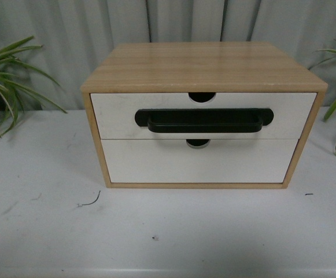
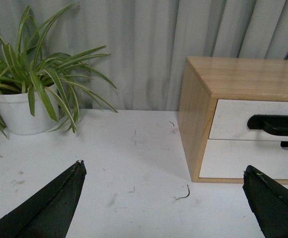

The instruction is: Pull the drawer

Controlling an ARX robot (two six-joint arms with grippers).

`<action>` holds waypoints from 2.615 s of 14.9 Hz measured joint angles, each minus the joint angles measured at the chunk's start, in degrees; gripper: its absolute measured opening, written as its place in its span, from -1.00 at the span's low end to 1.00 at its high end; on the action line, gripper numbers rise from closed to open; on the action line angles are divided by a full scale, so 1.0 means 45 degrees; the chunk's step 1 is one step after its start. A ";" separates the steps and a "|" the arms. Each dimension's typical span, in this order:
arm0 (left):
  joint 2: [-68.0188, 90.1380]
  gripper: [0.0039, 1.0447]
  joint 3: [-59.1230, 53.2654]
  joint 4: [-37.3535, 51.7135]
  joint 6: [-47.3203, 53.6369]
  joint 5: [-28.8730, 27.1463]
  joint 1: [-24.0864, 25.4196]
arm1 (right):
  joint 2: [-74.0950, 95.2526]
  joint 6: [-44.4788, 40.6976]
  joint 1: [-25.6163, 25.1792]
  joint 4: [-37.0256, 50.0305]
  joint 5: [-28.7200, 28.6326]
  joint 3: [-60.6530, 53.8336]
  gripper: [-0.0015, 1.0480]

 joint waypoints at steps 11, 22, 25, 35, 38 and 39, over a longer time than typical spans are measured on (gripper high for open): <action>0.0000 0.88 0.0000 0.0000 0.0000 0.0000 0.0000 | 0.0000 0.0000 0.0000 0.0000 0.0000 0.0000 0.88; 0.7475 0.88 0.2501 0.3264 -0.3594 -0.2297 0.0894 | 1.0180 0.3055 0.0452 0.6844 -0.2147 0.2939 0.88; 1.3882 0.88 0.5289 0.7514 -0.4114 -0.1506 0.0024 | 1.6096 0.2414 0.1530 0.9063 -0.1044 0.6547 0.88; 1.8816 0.88 1.3158 -0.2195 0.8150 0.6946 -0.3230 | 2.0201 -1.5348 0.1282 0.0986 -0.7932 1.2672 0.88; 2.0002 0.88 1.4377 -0.6237 1.1900 0.6353 -0.4425 | 2.1056 -2.0808 0.1010 -0.2788 -0.7563 1.3551 0.88; 2.0609 0.88 1.4756 -0.6989 1.2857 0.5887 -0.4784 | 2.1221 -2.1532 0.1005 -0.3463 -0.7344 1.3848 0.88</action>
